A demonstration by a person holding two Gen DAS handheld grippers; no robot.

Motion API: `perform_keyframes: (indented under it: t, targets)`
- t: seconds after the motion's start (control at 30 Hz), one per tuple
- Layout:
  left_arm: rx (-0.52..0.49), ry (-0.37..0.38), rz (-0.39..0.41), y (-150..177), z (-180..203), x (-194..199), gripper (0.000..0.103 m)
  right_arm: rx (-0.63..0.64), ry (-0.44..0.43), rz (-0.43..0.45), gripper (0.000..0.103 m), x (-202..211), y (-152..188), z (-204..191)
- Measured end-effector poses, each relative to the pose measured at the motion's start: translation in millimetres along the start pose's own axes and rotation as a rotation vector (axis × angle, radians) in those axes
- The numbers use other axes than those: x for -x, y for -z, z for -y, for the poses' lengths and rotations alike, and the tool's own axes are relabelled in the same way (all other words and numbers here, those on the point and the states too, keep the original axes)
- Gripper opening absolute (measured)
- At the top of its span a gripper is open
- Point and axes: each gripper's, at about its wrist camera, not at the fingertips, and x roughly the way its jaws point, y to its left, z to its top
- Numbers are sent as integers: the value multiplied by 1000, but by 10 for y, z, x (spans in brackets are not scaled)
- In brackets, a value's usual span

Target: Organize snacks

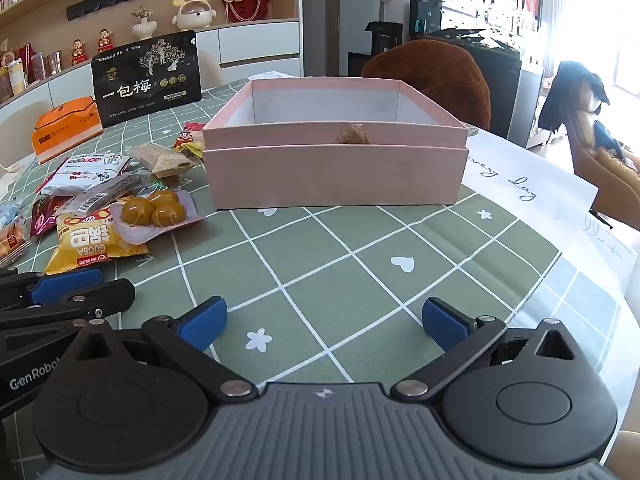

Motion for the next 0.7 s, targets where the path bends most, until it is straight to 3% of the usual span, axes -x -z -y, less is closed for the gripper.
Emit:
perform_keyframes:
  t: [0.7]
  targets:
    - [-3, -2, 0, 0, 2, -1, 31, -3, -2, 2, 103, 15, 14, 17]
